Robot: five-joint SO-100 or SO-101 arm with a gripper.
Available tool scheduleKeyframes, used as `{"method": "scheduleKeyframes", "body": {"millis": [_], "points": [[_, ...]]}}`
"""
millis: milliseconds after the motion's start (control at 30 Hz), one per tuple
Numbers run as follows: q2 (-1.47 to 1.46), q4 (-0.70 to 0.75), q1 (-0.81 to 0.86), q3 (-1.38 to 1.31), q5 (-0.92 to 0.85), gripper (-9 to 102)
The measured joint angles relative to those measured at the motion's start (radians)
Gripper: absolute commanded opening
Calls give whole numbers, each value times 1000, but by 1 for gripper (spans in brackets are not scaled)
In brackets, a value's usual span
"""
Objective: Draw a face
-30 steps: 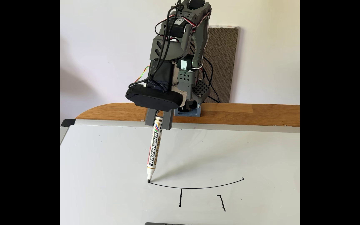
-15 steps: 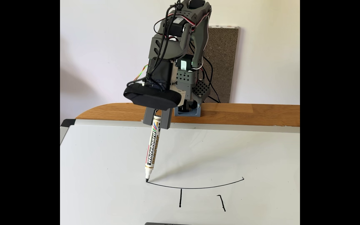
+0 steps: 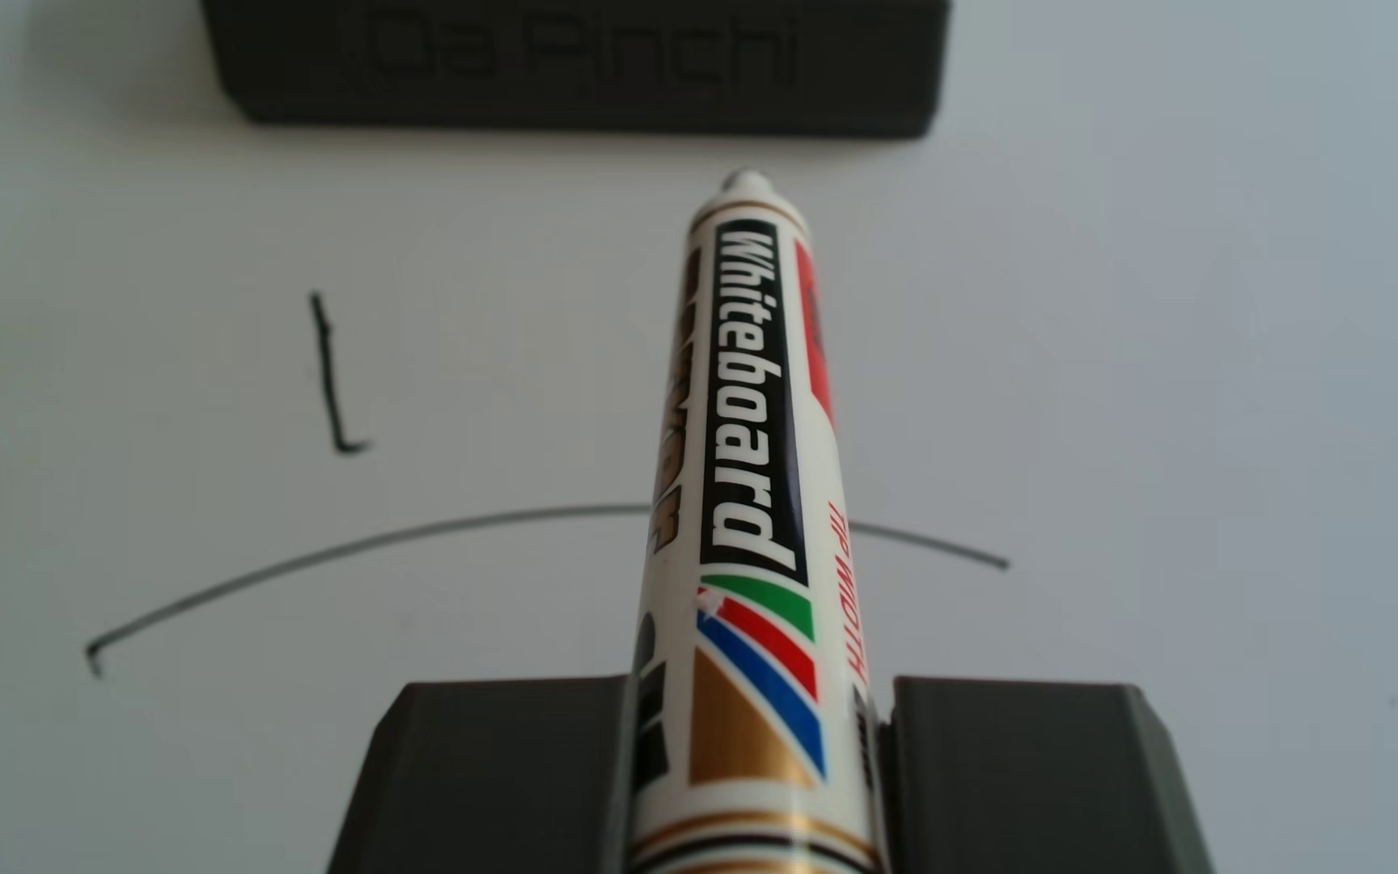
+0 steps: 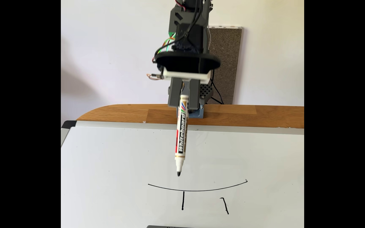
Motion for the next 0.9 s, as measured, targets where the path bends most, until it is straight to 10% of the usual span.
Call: {"method": "scheduleKeyframes", "body": {"millis": [600, 900], "points": [[796, -44, -146, 123, 0, -1], [891, 204, -176, -14, 3, -1]]}}
